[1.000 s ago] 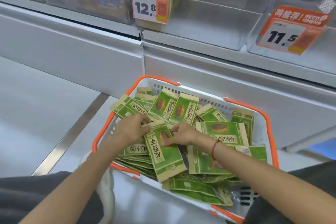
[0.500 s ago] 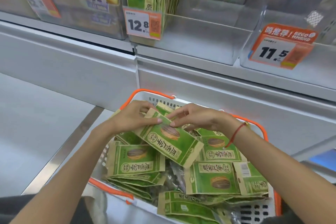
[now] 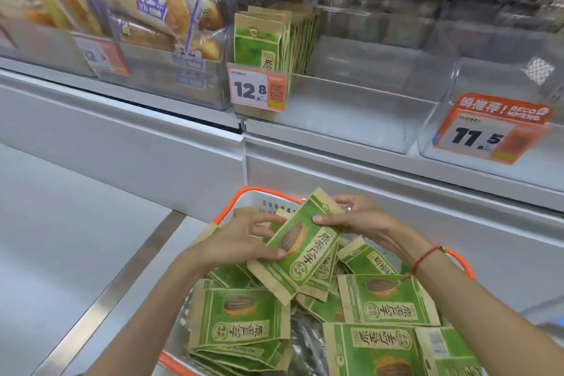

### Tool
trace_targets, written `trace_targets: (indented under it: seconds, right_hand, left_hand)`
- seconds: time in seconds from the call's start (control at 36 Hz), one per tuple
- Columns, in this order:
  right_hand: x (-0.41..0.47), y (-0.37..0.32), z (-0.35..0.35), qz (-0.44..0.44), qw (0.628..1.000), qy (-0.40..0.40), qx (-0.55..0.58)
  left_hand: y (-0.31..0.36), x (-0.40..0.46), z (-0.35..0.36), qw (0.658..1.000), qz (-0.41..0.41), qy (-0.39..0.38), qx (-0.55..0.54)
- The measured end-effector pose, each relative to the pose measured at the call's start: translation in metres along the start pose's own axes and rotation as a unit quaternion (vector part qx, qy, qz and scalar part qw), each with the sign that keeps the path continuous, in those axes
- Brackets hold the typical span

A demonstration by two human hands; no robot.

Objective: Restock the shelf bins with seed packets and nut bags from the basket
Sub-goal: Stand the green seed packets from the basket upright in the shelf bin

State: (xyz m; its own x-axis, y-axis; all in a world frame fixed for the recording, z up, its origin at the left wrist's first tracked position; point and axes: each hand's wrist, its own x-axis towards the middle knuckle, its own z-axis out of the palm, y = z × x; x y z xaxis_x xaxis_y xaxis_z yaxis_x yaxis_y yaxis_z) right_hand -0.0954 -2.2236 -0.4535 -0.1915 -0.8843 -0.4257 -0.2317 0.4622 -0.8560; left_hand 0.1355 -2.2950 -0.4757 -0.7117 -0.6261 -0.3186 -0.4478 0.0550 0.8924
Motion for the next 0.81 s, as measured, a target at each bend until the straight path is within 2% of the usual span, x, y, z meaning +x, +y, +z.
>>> trace_targets:
  seconds: [0.11, 0.22, 0.25, 0.31, 0.36, 0.42, 0.61, 0.69, 0.81]
  right_hand:
    - [0.007, 0.004, 0.019, -0.017, 1.000, 0.016, 0.003]
    - [0.014, 0.011, 0.034, -0.034, 0.994, 0.103, 0.024]
    - [0.015, 0.017, 0.036, -0.043, 0.990, 0.136, -0.019]
    - [0.015, 0.036, 0.037, -0.052, 0.955, 0.183, -0.227]
    - [0.015, 0.062, 0.040, -0.025, 0.908, 0.137, -0.395]
    - [0.015, 0.082, 0.045, 0.016, 0.885, 0.057, -0.462]
    - [0.008, 0.074, 0.049, 0.034, 0.880, 0.028, -0.472]
    - [0.004, 0.071, 0.054, 0.081, 0.879, 0.060, -0.467]
    - [-0.001, 0.075, 0.059, 0.121, 0.876, 0.051, -0.464]
  left_hand:
    - [-0.003, 0.002, 0.010, 0.999, -0.022, 0.024, -0.014]
    - [-0.016, 0.003, 0.007, 0.994, -0.038, 0.076, -0.074]
    - [-0.019, 0.002, 0.005, 0.988, -0.054, 0.096, -0.106]
    - [-0.024, 0.001, 0.002, 0.967, -0.084, 0.130, -0.204]
    - [-0.026, 0.000, 0.000, 0.942, -0.108, 0.144, -0.284]
    - [-0.027, 0.000, 0.001, 0.936, -0.113, 0.145, -0.301]
    - [-0.021, 0.002, 0.008, 0.929, -0.095, 0.161, -0.319]
    - [-0.016, 0.003, 0.009, 0.921, -0.102, 0.168, -0.337]
    - [-0.016, -0.001, 0.006, 0.922, -0.120, 0.182, -0.320]
